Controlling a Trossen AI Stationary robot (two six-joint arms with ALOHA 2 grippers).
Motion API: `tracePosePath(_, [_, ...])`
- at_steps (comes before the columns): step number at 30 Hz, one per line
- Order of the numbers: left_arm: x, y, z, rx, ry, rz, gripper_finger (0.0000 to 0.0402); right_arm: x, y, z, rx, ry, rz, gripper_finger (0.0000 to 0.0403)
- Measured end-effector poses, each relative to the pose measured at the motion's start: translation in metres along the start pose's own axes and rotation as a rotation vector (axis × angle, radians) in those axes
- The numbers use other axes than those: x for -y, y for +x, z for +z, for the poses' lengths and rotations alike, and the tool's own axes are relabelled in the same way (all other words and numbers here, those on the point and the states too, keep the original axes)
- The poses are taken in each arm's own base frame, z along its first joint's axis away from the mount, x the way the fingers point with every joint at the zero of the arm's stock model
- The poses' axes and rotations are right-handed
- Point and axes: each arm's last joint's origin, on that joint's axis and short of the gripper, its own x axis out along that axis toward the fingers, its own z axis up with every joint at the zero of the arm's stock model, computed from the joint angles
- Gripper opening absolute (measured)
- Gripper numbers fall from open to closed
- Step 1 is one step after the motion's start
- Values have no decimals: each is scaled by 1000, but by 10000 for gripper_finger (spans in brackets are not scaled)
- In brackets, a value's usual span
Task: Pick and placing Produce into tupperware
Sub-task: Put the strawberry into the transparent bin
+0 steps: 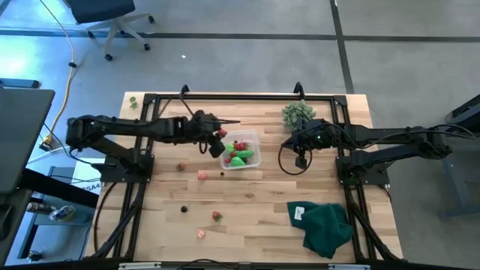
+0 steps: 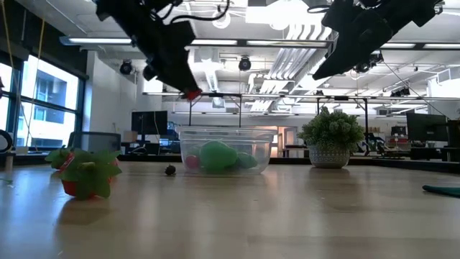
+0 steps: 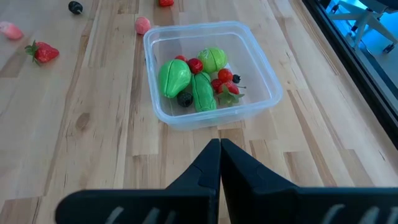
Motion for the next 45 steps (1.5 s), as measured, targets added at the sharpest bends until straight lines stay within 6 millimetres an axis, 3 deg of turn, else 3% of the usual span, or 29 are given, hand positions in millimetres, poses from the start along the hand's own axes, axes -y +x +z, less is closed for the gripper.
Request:
tracePosePath(11, [26,51,19,-83,34,-71,133,0,0,0,1,0,-1,2])
tracePosePath(19, [34,83,8,-181,42,-111,133,0,0,0,1,0,-1,2])
tracePosePath(34, [35,92,-5,-270,39,-101,134,0,0,0,0,0,0,2])
tracePosePath(45, [35,92,-3,-251,73,-98,136,0,0,0,0,0,-1,2])
